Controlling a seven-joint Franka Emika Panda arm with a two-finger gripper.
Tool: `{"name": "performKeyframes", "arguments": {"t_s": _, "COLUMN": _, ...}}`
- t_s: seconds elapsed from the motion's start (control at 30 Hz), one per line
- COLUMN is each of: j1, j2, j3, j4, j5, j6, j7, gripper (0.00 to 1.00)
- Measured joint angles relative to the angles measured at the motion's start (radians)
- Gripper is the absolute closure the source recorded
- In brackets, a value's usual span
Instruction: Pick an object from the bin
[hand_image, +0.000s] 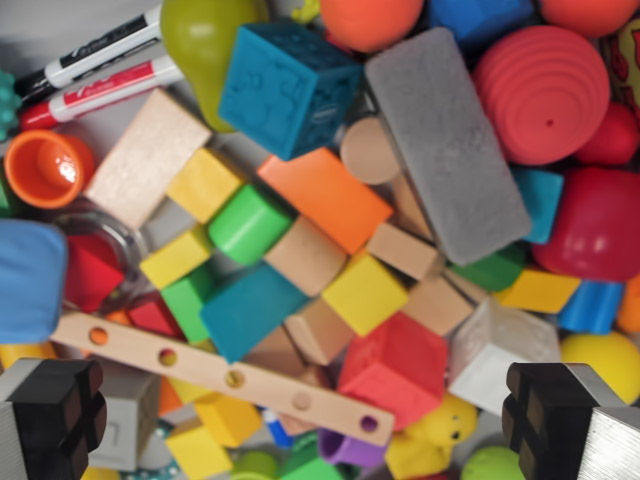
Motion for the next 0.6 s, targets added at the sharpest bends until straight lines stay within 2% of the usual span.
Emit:
{"name": "performKeyframes", "arguments": {"t_s": 0.4, "j1": 0.031, "j2": 0.035, "j3": 0.0, "j4": -0.026, "j5": -0.002, "j6": 0.059, "j7": 0.161, "gripper": 0.0}}
{"name": "performKeyframes", "arguments": {"t_s": 0.6, "j1": 0.051, "j2": 0.061, "j3": 0.0, "j4": -0.038, "j5": -0.004, "j6": 0.096, "j7": 0.265, "gripper": 0.0}}
